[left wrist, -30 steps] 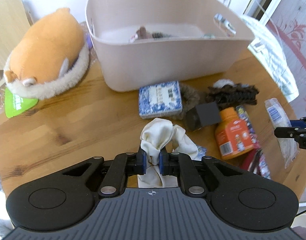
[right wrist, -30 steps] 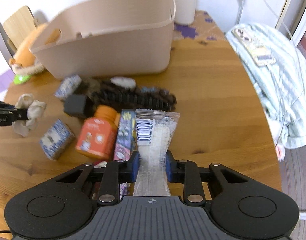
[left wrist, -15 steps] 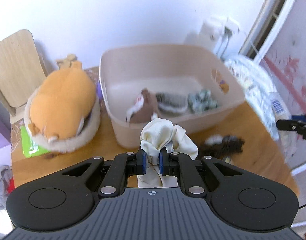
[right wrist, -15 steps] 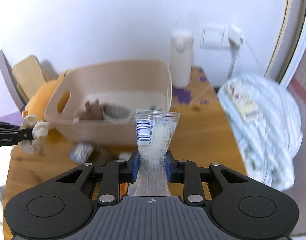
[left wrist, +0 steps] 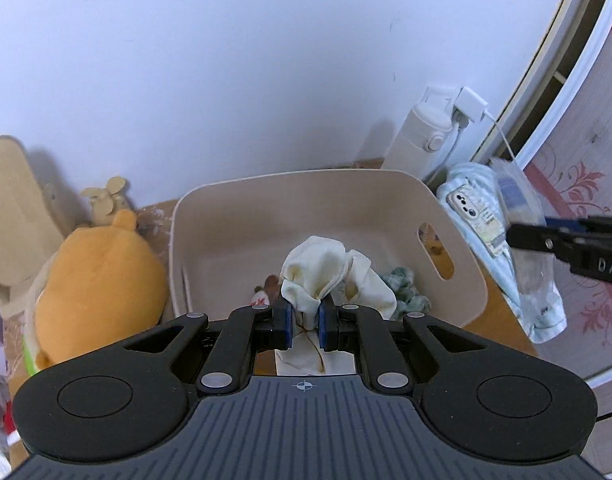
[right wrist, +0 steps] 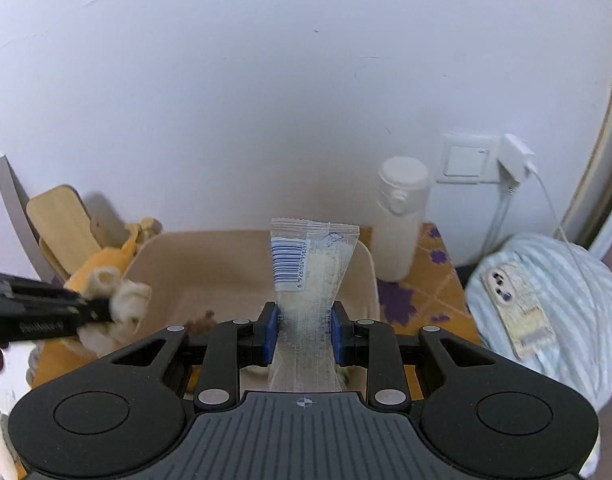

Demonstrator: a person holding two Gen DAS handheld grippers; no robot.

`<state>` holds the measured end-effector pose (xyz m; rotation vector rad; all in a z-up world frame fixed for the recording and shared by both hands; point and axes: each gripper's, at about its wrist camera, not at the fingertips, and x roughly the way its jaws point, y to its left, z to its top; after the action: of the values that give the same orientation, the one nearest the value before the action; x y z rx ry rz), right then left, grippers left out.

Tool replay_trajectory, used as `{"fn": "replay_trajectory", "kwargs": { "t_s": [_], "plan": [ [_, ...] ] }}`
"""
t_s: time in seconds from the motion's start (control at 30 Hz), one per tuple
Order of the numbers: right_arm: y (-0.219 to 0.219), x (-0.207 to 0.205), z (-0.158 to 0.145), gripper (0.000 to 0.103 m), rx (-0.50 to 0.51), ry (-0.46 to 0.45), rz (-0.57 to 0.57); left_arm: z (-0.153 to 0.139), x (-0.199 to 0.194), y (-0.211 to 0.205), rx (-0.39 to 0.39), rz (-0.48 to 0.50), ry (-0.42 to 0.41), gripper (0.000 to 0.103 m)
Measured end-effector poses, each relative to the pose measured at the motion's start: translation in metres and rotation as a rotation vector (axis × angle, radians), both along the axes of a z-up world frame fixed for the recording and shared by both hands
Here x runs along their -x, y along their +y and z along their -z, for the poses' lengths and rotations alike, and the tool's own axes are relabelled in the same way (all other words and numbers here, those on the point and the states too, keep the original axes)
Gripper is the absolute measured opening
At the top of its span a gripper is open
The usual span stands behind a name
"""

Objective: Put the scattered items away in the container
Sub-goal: 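Lift both held items and carry them over the beige basket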

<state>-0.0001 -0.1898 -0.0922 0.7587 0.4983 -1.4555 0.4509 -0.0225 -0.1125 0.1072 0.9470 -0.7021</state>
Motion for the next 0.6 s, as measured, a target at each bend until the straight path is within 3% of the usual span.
{"fn": "replay_trajectory", "kwargs": {
  "t_s": [0.23,0.6],
  "plan": [
    [-0.039,-0.005,0.022,0.025,-0.026,-0.036,-0.016,0.028,-0.02,-0.034,-0.053,0.007,0.02,0.011],
    [-0.063,-0.007,0.088,0.025,-0.186,-0.114,0.002,0.082,-0.035,-0.057,-0.155,-0.003,0.11,0.011]
  ]
}}
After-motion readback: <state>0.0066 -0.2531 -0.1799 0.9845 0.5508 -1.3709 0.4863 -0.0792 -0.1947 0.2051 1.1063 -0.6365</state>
